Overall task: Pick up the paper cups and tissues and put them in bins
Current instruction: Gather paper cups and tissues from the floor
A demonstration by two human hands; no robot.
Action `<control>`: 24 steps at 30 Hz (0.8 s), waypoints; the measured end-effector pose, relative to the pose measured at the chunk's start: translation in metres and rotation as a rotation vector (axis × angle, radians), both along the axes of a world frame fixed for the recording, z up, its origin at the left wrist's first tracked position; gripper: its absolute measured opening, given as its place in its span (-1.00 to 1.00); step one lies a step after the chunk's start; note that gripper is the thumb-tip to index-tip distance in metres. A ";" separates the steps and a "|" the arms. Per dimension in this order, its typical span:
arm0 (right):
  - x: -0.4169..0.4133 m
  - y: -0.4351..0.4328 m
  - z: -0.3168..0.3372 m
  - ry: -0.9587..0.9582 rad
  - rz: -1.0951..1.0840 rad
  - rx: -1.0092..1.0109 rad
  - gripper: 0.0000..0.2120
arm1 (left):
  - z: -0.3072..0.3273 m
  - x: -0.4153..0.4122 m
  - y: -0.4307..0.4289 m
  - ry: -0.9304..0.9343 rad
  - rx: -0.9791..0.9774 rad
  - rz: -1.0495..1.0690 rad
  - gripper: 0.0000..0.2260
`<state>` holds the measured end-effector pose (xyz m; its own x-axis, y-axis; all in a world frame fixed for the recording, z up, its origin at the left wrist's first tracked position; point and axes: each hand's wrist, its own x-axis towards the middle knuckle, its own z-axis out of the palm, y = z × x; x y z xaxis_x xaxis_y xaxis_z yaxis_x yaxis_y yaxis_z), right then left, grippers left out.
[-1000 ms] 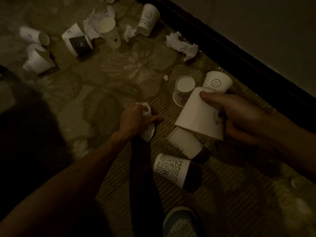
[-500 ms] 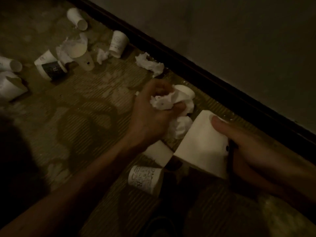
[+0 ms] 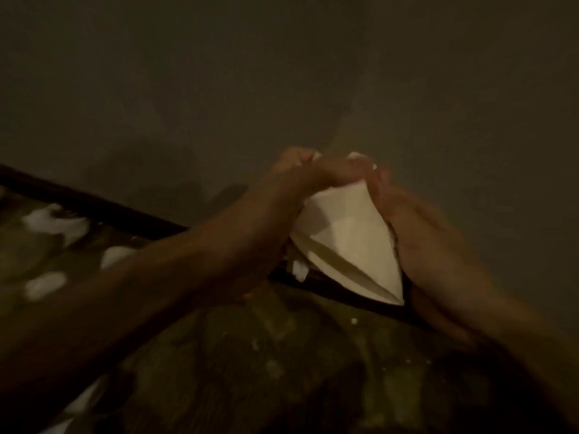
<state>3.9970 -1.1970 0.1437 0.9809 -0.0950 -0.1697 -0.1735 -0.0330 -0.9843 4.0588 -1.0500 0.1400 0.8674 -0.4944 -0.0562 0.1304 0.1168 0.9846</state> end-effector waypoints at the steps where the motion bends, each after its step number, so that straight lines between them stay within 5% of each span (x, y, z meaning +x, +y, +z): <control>1: -0.004 -0.009 0.008 -0.027 -0.019 -0.034 -0.68 | 0.011 -0.003 -0.008 -0.042 0.017 0.019 -0.74; 5: -0.060 -0.076 0.056 -0.145 -0.217 -0.199 -0.62 | 0.079 -0.035 -0.078 -0.199 0.109 -0.204 -0.61; 11: -0.185 -0.186 0.095 -0.224 -0.428 -0.345 -0.54 | 0.127 -0.125 -0.206 -0.446 0.162 -0.543 -0.74; 18: -0.337 -0.280 0.053 0.002 -0.606 -0.391 -0.56 | 0.053 -0.242 -0.334 -0.633 0.275 -0.793 -0.70; 22: -0.381 -0.301 -0.009 0.386 -0.598 -0.902 -0.72 | -0.023 -0.280 -0.367 -0.676 0.466 -0.934 -0.69; 24: -0.388 -0.305 -0.037 0.433 -0.549 -1.102 -0.76 | -0.052 -0.284 -0.378 -0.732 0.559 -0.989 -0.65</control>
<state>3.6092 -1.5016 0.1069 0.6559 -0.7540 -0.0366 -0.7160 -0.6060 -0.3464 3.7745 -1.4280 0.0884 0.0811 -0.9874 -0.1359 -0.6451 -0.1560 0.7480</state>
